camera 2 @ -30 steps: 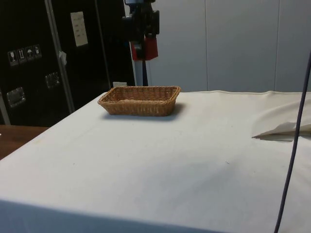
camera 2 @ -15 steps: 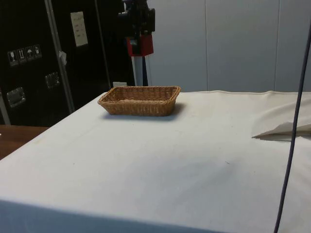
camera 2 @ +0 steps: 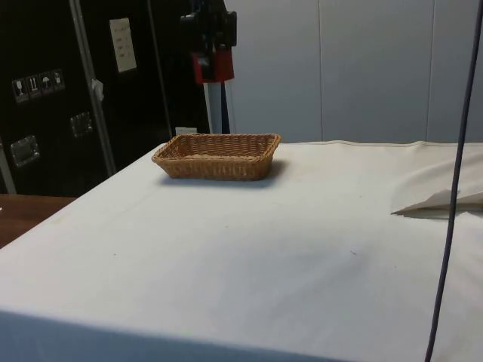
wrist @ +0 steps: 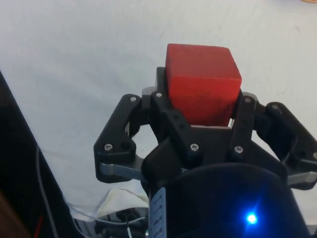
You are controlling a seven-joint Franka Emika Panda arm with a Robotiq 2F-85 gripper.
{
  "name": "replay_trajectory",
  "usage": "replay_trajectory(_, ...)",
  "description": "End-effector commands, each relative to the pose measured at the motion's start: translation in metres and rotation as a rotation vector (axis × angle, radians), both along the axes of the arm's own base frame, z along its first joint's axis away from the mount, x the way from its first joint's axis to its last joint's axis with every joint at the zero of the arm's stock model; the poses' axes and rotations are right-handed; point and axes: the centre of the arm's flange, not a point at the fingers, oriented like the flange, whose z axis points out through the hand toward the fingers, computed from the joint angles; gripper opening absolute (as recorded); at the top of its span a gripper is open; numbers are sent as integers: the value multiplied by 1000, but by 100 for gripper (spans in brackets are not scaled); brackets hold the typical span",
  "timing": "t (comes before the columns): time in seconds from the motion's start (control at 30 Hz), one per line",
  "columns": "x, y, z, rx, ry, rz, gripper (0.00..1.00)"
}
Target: Pick up the cube and place it into the basket.
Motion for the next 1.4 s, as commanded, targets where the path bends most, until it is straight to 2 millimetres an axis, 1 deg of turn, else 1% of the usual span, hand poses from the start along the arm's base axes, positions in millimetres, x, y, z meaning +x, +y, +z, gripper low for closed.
replay_trajectory(0.0, 1, -2, 1, 11, 9, 1, 1)
replay_trajectory(0.37, 11, -19, 2, 22, 12, 0, 1)
replay_trajectory(0.8, 21, -23, 0, 11, 7, 1, 1)
replay_trajectory(0.83, 20, -22, 0, 7, 3, -2, 1)
replay_trajectory(1.07, 31, -33, -3, 2, 3, 1, 1)
replay_trajectory(1.13, 31, -33, -3, -5, 0, 1, 1)
replay_trajectory(1.37, 41, -45, -6, -10, 0, 10, 1)
